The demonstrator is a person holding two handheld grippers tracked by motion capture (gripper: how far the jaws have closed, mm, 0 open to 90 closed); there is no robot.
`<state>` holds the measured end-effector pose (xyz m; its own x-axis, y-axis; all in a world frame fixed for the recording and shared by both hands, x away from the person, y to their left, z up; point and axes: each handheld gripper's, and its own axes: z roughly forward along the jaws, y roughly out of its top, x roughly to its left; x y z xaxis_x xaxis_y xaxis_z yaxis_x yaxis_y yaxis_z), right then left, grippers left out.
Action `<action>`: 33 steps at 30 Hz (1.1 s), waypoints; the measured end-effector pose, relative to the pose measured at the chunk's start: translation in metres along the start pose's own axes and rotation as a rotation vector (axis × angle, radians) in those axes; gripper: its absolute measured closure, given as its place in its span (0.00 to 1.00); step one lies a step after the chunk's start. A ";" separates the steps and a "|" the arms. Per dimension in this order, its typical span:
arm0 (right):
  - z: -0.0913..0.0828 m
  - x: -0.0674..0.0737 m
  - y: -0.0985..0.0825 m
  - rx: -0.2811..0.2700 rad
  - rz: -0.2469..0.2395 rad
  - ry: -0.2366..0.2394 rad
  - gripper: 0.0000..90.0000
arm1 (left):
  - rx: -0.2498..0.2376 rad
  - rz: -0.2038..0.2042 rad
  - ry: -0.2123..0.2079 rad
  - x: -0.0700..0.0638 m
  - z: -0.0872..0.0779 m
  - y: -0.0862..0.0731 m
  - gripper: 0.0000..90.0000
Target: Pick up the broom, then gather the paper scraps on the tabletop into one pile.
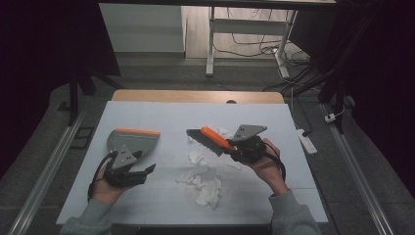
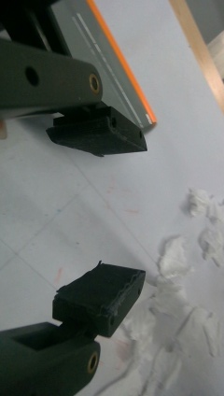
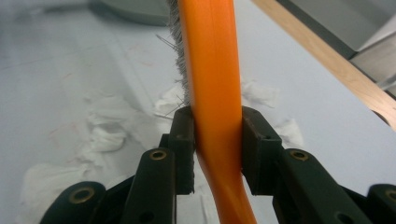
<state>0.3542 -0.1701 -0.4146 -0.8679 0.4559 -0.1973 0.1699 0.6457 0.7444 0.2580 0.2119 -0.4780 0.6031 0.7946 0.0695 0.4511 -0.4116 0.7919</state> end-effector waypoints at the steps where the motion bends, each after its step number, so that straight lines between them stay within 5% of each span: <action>1: -0.001 -0.002 -0.001 -0.002 0.015 -0.005 0.76 | 0.005 -0.004 0.004 0.001 -0.001 -0.003 0.38; 7: -0.005 -0.011 -0.010 0.002 0.062 -0.048 0.76 | 0.036 -0.057 0.019 0.008 -0.002 -0.019 0.37; 16: -0.011 -0.027 -0.021 -0.004 0.143 -0.124 0.76 | 0.072 -0.066 0.029 0.012 0.005 -0.026 0.34; 33: -0.015 -0.043 -0.028 0.009 0.167 -0.156 0.76 | 0.046 -0.091 0.027 0.014 0.001 -0.024 0.31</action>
<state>0.3796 -0.2169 -0.4175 -0.7450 0.6456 -0.1680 0.3101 0.5582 0.7696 0.2564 0.2318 -0.4965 0.5406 0.8411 0.0158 0.5328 -0.3569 0.7673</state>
